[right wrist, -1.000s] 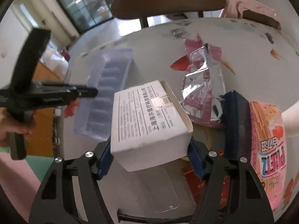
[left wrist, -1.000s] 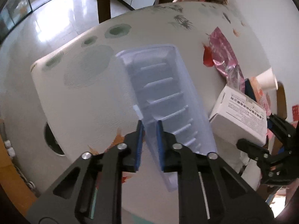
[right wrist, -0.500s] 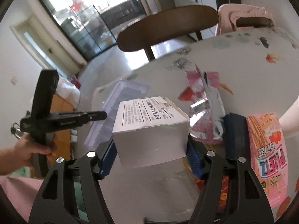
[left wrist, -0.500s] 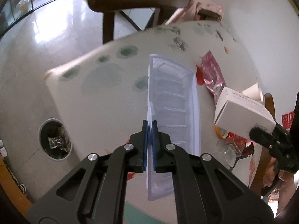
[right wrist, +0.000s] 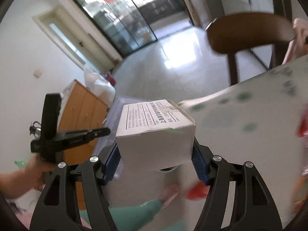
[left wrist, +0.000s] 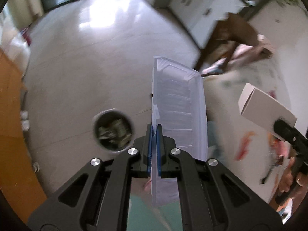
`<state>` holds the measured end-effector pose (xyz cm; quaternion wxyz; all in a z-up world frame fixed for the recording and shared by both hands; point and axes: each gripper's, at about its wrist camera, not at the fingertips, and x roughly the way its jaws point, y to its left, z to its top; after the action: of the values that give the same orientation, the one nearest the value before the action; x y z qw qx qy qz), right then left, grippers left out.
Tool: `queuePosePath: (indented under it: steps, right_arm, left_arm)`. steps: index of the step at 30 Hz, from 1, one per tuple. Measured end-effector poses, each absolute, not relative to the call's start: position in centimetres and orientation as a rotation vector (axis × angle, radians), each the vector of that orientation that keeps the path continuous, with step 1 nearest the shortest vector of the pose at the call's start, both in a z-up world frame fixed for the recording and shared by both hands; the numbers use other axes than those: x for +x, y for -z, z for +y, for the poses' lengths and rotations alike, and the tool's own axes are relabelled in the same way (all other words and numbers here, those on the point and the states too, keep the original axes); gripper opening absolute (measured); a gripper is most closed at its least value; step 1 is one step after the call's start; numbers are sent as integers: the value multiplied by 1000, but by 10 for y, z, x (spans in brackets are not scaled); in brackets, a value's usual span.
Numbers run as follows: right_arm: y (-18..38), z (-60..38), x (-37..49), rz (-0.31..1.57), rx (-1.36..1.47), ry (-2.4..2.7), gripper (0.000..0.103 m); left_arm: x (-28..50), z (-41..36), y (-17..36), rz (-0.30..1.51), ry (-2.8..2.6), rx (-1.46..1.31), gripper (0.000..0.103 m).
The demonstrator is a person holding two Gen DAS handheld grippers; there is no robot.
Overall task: Collect trash
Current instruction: 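Carry tray and white box over the bin and open both grippers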
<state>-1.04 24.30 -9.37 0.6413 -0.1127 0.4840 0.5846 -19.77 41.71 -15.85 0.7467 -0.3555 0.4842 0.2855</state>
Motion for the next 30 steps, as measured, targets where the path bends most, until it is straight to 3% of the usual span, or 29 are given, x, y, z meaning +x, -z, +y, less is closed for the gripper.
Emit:
queuePosePath:
  steps: [5,15,17,18,20,22,26,30]
  right_arm:
    - [172,321,-64,1262,-351,-1269,66]
    - [433,415,-85,1563,-405,-1007,67]
    - [464,424,-85,1577,-450,-975,68]
    - [477,427,-86,1600,-462,-957,67]
    - [488,427,-88,1622,-452,-950,68]
    - [482,424,-89,1599,-472,-949,78]
    - [454,413,-84,1586,-424,-974,78]
    - [377,400,-87,1505,-339,-1061,78]
  left_arm:
    - [-231,463,249,1178,-653,-817,2]
    - [-223,509,499,1432,-634,-888,3]
    - [-217,509,541,1477,-612,-868,6]
    - [-217,511,555,1505,-604,-850,17]
    - [-214,511,561,1501,-609,-820,29]
    - [-210,510,553,1491,-635,-772,59]
    - [-213,506,512,1444,-645,-754,61]
    - [-229,501,431,1348,-653,-734,61]
